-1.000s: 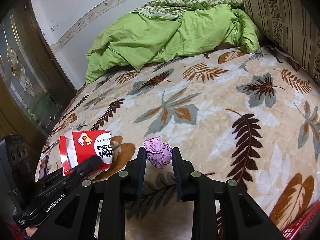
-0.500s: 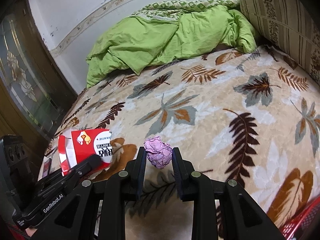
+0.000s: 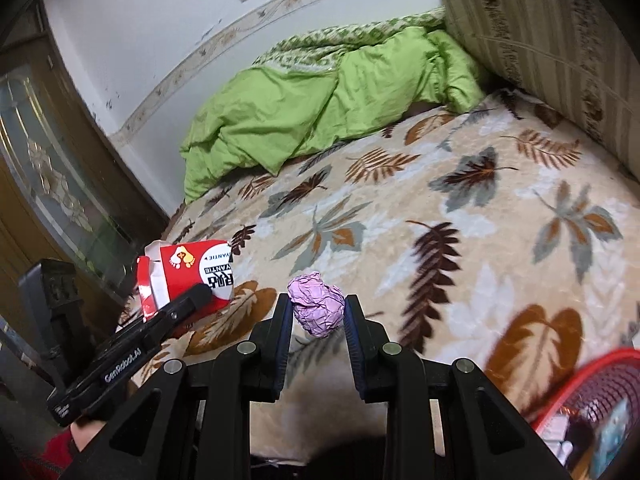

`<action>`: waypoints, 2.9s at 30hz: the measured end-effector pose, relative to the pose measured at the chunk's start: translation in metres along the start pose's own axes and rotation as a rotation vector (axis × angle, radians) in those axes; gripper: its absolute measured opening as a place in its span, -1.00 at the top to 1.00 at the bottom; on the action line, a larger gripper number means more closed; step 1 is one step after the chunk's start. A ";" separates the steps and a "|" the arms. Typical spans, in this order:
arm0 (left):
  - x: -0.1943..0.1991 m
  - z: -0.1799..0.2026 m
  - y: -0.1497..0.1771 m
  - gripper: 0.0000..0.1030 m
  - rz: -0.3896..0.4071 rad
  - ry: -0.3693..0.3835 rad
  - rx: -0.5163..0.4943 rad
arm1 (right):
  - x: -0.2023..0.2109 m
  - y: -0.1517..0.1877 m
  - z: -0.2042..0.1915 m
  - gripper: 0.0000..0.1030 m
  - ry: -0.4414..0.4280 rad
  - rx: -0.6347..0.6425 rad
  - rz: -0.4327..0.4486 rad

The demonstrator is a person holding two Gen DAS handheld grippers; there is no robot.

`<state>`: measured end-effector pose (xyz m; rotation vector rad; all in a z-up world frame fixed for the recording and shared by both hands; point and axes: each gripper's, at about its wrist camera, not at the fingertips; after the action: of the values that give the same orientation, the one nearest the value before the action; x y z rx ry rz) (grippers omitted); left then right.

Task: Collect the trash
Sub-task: 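Carry the red wrapper and pink paper over the red wastebasket, then open both grippers to drop the items into the wastebasket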

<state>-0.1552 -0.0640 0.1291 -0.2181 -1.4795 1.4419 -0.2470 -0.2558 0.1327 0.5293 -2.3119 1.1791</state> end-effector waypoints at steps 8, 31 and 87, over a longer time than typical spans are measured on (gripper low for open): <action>-0.015 0.051 -0.004 0.91 -0.069 0.058 -0.094 | 0.044 0.007 0.026 0.47 0.038 -0.058 0.030; -0.054 0.221 0.028 0.91 -0.224 0.298 -0.462 | 0.164 0.051 0.127 0.47 0.294 -0.309 0.135; -0.108 0.277 0.067 0.74 -0.451 0.468 -0.467 | 0.169 0.078 0.188 0.22 0.373 -0.488 0.103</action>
<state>-0.3401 -0.3010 0.0821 -0.4431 -1.3401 0.6179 -0.4716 -0.3877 0.0852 0.0093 -2.1997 0.6439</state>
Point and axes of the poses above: each gripper's, at about its wrist camera, not at the fingertips, and x roughly against the way its jaws point, z to its right, y to its underside, and after that the axes turned 4 degrees about -x, right-handed
